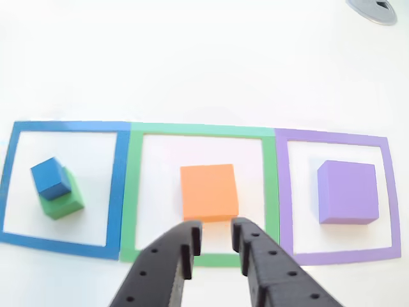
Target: Tower of hanoi
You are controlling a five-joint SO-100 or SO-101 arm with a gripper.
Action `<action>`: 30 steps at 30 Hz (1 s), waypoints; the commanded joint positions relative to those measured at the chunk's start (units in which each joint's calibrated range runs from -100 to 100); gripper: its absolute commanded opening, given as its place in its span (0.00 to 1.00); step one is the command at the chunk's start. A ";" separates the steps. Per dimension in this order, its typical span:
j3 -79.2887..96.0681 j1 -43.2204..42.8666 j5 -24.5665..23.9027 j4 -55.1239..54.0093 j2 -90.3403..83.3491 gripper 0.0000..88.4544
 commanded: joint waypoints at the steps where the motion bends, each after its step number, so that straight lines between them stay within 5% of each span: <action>1: -18.66 -3.83 0.00 17.93 -2.37 0.00; 12: -44.57 -16.87 -1.35 40.19 -2.61 0.00; 26: -47.66 -25.78 -4.90 41.73 -2.05 0.01; 30: -42.93 -26.74 -5.58 38.49 -1.89 0.08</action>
